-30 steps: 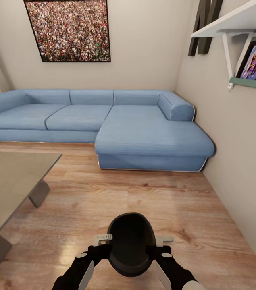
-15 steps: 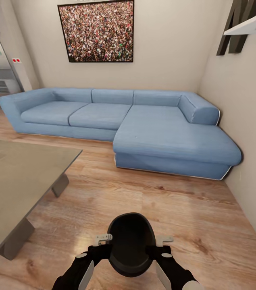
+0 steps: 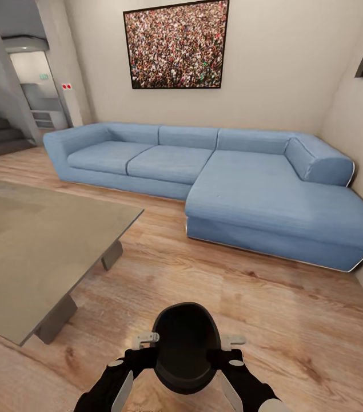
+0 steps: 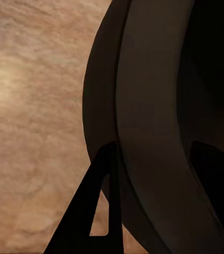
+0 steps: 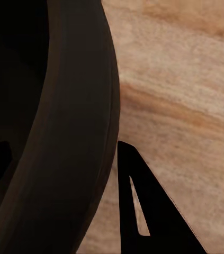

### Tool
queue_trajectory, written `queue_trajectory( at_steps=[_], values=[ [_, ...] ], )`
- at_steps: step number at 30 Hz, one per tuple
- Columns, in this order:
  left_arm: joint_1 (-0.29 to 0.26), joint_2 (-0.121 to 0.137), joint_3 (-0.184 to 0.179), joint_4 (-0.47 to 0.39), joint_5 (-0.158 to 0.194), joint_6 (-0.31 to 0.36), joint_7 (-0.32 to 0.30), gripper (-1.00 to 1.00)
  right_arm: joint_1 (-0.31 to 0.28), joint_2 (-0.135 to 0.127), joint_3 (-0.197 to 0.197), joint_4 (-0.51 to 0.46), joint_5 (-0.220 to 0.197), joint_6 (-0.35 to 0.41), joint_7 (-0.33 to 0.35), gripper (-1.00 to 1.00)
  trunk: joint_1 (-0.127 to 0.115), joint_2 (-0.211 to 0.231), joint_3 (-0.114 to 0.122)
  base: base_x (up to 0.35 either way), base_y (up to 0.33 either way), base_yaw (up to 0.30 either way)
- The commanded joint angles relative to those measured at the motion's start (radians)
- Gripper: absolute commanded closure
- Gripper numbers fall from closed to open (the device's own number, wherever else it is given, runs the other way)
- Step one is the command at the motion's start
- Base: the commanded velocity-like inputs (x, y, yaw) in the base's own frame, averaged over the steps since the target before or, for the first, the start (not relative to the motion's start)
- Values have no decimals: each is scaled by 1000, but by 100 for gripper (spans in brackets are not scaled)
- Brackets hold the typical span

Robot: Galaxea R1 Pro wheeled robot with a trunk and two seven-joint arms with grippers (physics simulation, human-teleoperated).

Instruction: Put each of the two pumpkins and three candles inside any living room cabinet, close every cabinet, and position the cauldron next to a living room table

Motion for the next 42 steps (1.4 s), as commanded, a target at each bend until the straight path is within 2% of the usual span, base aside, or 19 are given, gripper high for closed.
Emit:
queue_trajectory(
  at_steps=[1, 42],
  values=[
    [-1, -2, 1, -4, 14, 7, -10, 100, 0, 0, 22, 1, -18, 6, 44, 100, 0, 0, -1, 0, 0, 298],
    [-1, -2, 1, 2, 14, 7, -12, 100, 0, 0, 22, 1, -18, 6, 44, 100, 0, 0, -1, 0, 0, 297]
  ],
)
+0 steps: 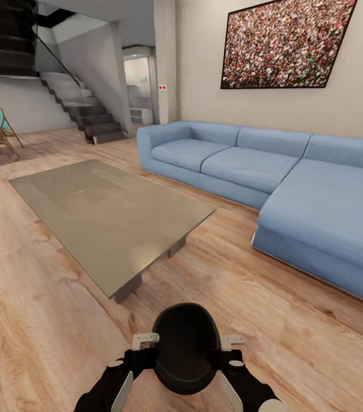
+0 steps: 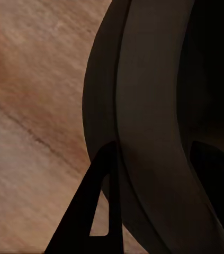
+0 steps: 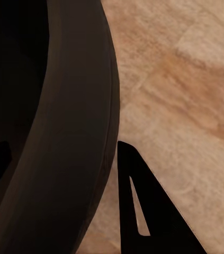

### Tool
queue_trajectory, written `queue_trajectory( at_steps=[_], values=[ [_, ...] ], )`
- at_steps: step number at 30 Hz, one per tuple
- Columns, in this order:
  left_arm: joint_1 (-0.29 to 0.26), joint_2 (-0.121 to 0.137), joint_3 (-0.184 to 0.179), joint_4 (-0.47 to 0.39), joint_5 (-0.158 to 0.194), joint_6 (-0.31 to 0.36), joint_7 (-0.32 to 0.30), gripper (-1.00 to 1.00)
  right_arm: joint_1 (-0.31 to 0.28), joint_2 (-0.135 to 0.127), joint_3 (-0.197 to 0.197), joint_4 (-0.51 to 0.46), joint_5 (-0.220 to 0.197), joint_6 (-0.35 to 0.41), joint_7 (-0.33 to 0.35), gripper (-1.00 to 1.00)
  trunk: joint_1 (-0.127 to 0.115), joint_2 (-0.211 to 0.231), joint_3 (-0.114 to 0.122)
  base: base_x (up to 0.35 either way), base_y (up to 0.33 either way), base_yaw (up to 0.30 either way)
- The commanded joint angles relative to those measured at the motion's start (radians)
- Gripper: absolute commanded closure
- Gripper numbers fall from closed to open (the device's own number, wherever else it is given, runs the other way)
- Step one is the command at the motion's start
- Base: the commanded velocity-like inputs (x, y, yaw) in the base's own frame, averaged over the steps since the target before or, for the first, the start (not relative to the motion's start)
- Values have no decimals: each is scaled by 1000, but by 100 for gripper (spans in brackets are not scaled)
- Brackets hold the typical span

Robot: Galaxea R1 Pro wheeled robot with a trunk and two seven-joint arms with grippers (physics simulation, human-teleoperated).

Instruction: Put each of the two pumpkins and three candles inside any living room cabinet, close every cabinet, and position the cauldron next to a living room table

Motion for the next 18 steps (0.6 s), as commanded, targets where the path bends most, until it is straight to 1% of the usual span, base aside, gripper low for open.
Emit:
queue_trajectory(
  at_steps=[1, 18],
  values=[
    [0, -2, -1, -2, 14, 8, -11, 100, 0, 0, 17, -2, -13, 6, 47, 100, 0, 0, -1, 0, 0, 293],
    [0, -2, -1, -2, 13, 8, -10, 100, 0, 0, 17, -3, -13, 6, 47, 100, 0, 0, -1, 0, 0, 291]
  ],
)
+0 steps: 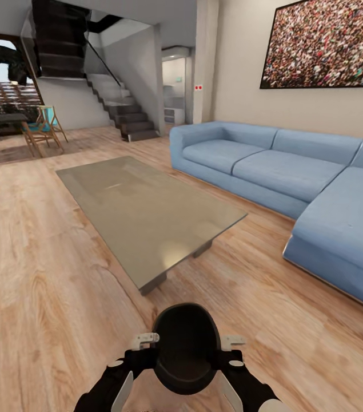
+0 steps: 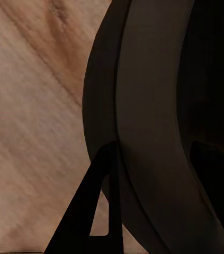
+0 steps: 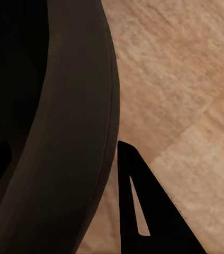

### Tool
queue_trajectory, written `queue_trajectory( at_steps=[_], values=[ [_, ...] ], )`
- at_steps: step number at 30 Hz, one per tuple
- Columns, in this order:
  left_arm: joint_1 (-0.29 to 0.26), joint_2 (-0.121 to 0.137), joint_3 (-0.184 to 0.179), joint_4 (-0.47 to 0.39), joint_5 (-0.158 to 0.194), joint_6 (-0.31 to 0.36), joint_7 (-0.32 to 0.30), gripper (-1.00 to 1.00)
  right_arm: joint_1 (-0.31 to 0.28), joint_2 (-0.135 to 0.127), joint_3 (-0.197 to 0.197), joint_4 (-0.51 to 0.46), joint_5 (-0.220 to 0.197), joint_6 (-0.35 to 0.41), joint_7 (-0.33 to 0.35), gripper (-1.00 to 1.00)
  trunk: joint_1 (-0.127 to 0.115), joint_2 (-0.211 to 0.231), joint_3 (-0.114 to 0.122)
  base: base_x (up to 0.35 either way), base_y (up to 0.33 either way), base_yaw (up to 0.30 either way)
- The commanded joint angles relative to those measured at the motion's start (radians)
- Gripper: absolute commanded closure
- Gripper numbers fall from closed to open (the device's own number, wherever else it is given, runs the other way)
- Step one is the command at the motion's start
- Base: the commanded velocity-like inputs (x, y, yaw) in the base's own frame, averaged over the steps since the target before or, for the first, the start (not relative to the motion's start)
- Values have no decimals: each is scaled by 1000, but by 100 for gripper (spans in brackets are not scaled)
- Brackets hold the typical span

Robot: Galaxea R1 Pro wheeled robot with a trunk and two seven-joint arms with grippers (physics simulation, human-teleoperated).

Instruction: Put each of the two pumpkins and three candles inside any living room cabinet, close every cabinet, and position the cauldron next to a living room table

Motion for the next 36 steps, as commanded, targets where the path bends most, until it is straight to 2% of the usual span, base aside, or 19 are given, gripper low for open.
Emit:
queue_trajectory(
  at_steps=[1, 20, 25, 36],
  values=[
    [0, -2, 0, -2, 12, 8, -10, 100, 0, 0, 17, -2, -12, 6, 47, 100, 0, 0, -1, 0, 0, 288],
    [0, -2, 0, -2, 12, 8, -10, 100, 0, 0, 17, -2, -12, 6, 47, 100, 0, 0, -1, 0, 0, 278],
    [0, -2, 0, -2, 12, 7, -11, 100, 1, 0, 17, -4, -12, 6, 47, 100, 0, 0, -1, 48, 0, 60],
    [0, -2, 0, -2, 14, 8, -10, 100, 0, 0, 15, -4, -12, 6, 47, 100, 0, 0, -1, 236, 0, 2]
  ],
)
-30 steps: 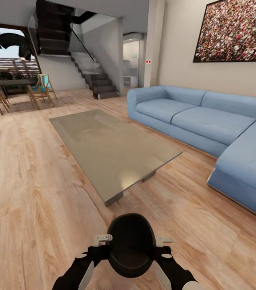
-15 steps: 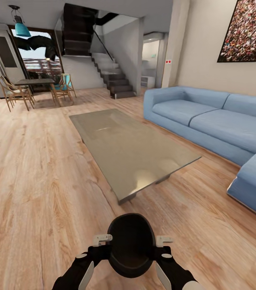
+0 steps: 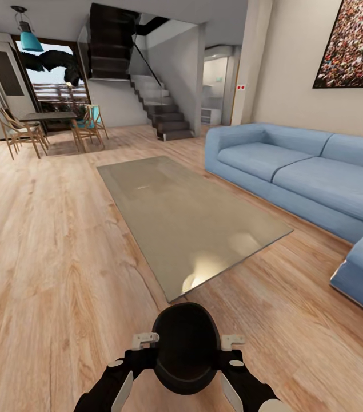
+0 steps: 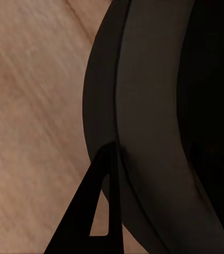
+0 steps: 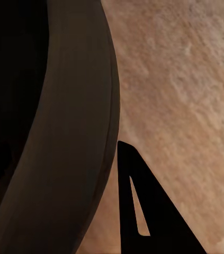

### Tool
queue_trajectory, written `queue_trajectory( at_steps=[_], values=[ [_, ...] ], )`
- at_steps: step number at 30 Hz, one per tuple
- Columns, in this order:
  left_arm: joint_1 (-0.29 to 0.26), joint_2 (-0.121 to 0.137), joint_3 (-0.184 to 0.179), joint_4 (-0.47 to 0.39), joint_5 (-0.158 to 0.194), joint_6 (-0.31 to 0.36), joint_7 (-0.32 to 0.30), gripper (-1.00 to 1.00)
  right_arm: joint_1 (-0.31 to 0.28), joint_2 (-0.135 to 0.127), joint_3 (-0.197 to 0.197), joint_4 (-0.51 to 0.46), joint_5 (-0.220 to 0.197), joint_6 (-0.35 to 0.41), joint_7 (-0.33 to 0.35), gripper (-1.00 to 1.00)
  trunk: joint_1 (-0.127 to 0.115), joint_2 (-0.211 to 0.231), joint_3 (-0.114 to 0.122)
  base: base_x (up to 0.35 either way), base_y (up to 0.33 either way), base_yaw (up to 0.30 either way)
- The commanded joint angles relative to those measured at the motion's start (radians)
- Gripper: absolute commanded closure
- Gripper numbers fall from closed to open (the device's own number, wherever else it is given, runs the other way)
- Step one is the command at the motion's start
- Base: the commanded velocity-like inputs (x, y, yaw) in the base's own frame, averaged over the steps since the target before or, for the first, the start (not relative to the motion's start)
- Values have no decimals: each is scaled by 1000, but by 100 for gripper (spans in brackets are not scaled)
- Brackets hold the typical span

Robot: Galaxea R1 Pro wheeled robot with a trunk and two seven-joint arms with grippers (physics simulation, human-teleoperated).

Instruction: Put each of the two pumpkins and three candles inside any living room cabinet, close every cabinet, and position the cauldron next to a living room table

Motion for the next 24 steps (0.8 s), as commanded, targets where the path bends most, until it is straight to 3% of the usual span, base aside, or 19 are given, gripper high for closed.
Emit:
queue_trajectory(
  at_steps=[1, 17, 24],
  values=[
    [0, -2, 1, -2, 12, 8, -11, 100, 0, 1, 14, -3, -11, 6, 47, 100, 0, 0, -1, 58, 0, 0],
    [0, -2, 1, -2, 12, 8, -11, 100, 0, 1, 14, -3, -11, 5, 48, 100, 0, 0, -1, 17, 0, 2],
    [0, -2, 1, -2, 12, 8, -11, 100, 0, 1, 16, -3, -11, 4, 48, 100, 0, 0, -1, 0, 0, 198]
  ],
)
